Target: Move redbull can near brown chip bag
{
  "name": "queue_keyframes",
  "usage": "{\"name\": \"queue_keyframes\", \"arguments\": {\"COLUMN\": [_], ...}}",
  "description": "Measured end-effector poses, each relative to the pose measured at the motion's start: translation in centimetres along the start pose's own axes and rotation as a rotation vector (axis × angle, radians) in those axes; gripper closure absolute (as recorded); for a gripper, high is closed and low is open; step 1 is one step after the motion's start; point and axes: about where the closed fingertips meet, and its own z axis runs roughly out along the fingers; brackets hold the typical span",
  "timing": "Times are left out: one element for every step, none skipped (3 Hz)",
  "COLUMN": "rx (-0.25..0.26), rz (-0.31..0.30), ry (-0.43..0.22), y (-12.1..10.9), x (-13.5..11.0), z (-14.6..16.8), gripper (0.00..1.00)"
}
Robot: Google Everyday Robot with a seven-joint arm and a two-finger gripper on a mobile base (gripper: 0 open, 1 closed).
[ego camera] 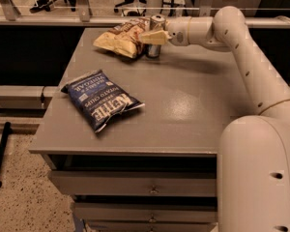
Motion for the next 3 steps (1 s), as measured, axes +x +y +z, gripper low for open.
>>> {"name": "queue_keyframes", "arguments": {"rx": [-0.017,-0.034,-0.046], "rz": [0.006,0.007,-0.001], "ry": [0.001,0.004,0.008], "y": [0.13,0.32,0.49], "x": [0.12,0.23,0.02], "z": [1.14,1.89,1.84], "gripper": [0.56,0.32,0.02]}}
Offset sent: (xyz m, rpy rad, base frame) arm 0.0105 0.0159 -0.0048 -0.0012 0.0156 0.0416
